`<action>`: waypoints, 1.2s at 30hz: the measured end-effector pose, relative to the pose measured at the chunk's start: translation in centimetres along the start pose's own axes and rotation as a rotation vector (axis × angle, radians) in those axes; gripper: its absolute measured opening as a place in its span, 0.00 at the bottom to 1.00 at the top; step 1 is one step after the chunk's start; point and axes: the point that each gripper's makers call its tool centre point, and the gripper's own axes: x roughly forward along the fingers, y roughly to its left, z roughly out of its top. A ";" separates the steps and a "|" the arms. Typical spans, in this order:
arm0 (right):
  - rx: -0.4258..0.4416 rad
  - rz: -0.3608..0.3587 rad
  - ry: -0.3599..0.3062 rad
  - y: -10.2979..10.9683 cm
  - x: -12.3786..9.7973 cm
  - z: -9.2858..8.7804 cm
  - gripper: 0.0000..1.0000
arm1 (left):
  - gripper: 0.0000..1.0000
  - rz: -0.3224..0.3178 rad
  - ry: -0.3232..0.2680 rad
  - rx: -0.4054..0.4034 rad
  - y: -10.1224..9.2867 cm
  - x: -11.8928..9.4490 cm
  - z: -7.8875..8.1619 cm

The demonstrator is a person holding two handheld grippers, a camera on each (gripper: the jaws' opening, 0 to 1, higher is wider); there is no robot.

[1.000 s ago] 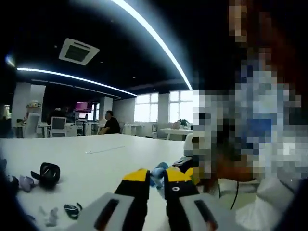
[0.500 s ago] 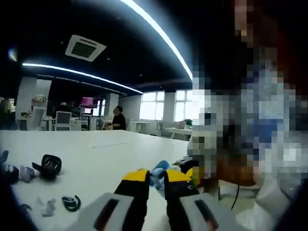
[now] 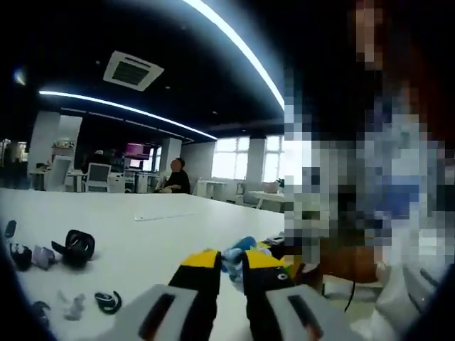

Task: Pick up the earbuds from the table and place the earbuds into the earbud case

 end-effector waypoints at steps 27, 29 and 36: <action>-0.187 -0.075 0.018 -0.9 -0.4 0.4 0.14 | 0.14 0.032 -0.013 -0.006 -0.1 0.0 0.1; -0.192 -0.074 0.021 -0.8 -0.3 0.4 0.14 | 0.14 0.030 -0.011 -0.008 -0.1 0.0 0.1; -0.252 -0.083 0.031 -0.6 -0.3 0.4 0.14 | 0.14 0.020 -0.007 -0.043 0.0 -0.2 0.0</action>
